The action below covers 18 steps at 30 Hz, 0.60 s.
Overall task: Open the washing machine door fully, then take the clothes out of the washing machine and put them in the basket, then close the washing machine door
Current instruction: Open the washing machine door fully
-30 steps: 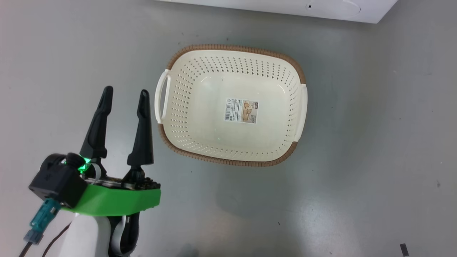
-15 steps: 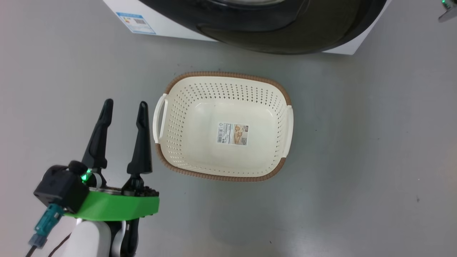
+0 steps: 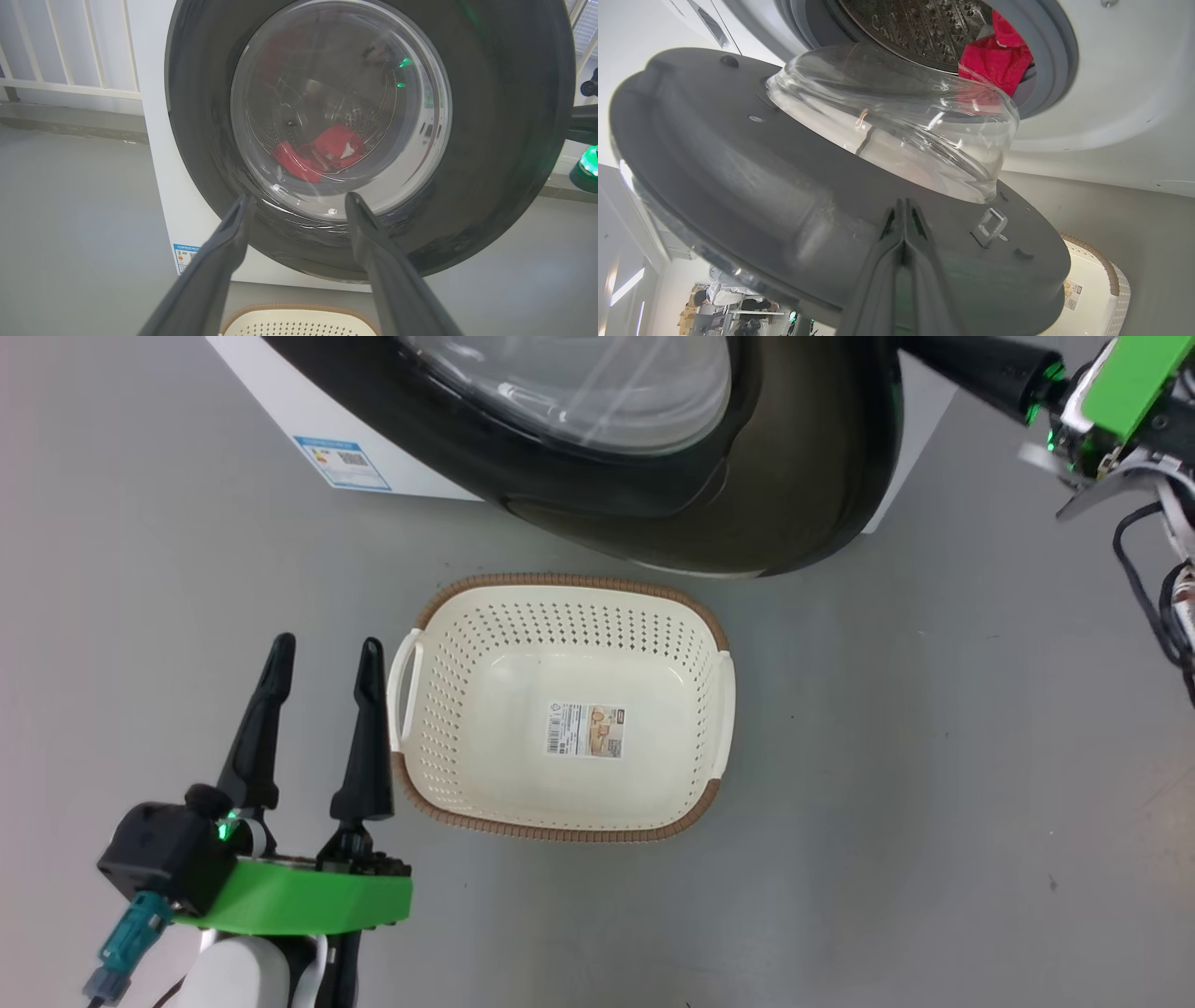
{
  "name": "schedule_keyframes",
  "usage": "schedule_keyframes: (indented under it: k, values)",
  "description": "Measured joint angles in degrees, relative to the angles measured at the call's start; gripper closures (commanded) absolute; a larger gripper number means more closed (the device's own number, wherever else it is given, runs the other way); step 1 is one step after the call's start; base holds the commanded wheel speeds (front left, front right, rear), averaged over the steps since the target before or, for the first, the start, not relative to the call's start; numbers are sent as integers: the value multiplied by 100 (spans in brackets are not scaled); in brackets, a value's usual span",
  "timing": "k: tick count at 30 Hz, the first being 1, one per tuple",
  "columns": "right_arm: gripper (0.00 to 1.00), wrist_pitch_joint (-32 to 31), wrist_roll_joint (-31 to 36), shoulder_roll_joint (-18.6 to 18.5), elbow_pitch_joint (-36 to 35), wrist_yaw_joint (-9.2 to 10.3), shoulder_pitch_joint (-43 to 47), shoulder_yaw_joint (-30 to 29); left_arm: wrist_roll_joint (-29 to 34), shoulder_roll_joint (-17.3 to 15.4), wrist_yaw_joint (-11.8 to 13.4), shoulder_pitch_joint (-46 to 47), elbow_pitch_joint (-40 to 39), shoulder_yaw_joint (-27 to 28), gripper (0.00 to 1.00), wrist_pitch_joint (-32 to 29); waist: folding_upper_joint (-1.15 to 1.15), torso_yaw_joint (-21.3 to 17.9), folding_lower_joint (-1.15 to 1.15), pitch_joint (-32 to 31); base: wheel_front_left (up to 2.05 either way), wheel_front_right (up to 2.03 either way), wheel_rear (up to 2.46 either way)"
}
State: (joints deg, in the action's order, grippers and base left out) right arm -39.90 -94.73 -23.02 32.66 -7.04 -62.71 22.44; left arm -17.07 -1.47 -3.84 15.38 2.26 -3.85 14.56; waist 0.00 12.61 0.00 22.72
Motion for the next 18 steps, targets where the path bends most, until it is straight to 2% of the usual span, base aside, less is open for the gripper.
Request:
schedule_keyframes:
  k: [18]
  values:
    - [100, -247, -183, 123, -649, -2, 680, -13, 45, -3, -21, -53, 12, 37, 0, 0, 0, 48, 0, -130, 0, 0, 0]
